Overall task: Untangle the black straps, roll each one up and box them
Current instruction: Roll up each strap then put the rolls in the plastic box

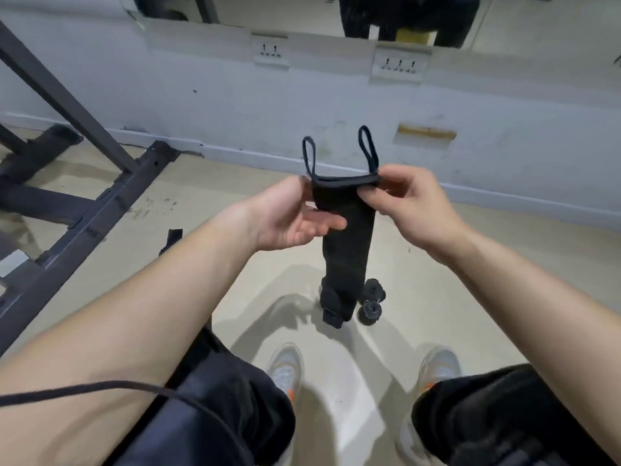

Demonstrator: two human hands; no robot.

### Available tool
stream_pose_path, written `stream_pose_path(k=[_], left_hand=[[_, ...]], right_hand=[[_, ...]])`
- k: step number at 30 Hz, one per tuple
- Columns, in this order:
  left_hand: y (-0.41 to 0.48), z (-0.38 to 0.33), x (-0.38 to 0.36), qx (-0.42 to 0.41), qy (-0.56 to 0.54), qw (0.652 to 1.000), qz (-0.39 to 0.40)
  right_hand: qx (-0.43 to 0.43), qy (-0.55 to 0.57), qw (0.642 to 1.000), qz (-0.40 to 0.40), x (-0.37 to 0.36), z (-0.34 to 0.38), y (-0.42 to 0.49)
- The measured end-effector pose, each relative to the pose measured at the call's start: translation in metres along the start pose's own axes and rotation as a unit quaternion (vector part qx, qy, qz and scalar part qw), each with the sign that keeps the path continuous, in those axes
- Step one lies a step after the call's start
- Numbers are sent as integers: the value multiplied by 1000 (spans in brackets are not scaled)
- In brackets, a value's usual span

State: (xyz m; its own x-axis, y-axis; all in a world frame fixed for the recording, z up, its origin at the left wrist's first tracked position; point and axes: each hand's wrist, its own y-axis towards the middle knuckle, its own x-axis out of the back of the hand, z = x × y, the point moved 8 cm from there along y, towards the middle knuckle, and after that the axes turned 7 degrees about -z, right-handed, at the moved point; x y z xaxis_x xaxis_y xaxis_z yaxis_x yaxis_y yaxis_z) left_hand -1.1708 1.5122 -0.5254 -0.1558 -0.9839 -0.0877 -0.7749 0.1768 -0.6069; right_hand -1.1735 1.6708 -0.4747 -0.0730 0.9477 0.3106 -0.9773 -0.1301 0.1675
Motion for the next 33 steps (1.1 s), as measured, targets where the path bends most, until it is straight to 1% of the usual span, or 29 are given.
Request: stream_pose_path(k=[1,2,3,4,5,7,8,10,13,19,23,30,33], left_hand=[[1,-1,-2,-25,87,996,-22],[4,-4,-4,-60,141,987,-48],[6,-9,-8,-103,155,980,-66],[6,-14,-15,-148,145,976,-68],[4,-19,-26,-189,125,973,-53],[-1,-23,-47,-254,72,964,-2],[0,-23,-54,-273,43,961,7],[6,-23,-61,-292,4,956,-4],[11,-24,-70,-296,-18,955,-24],[23,-22,-74,-243,-56,967,-48],[30,-17,-75,-216,-83,971,-49],[34,-13,-79,-189,-122,974,-13],[35,-12,-77,-182,-144,972,-25]], right_hand=[[-24,19,999,-20,11,-5,-6],[-52,40,997,-36,21,-13,-12],[-79,62,994,-48,28,-22,-17],[-105,86,989,-57,34,-30,-23],[-130,109,984,-62,37,-37,-27],[-169,151,972,-66,39,-48,-33],[-182,166,967,-67,40,-51,-34],[-192,186,961,-66,41,-52,-32],[-198,209,955,-69,45,-55,-27],[-233,303,922,-64,45,-71,-20],[-244,292,921,-83,48,-78,-20],[-251,280,920,-116,52,-86,-21],[-251,286,917,-119,51,-86,-21]])
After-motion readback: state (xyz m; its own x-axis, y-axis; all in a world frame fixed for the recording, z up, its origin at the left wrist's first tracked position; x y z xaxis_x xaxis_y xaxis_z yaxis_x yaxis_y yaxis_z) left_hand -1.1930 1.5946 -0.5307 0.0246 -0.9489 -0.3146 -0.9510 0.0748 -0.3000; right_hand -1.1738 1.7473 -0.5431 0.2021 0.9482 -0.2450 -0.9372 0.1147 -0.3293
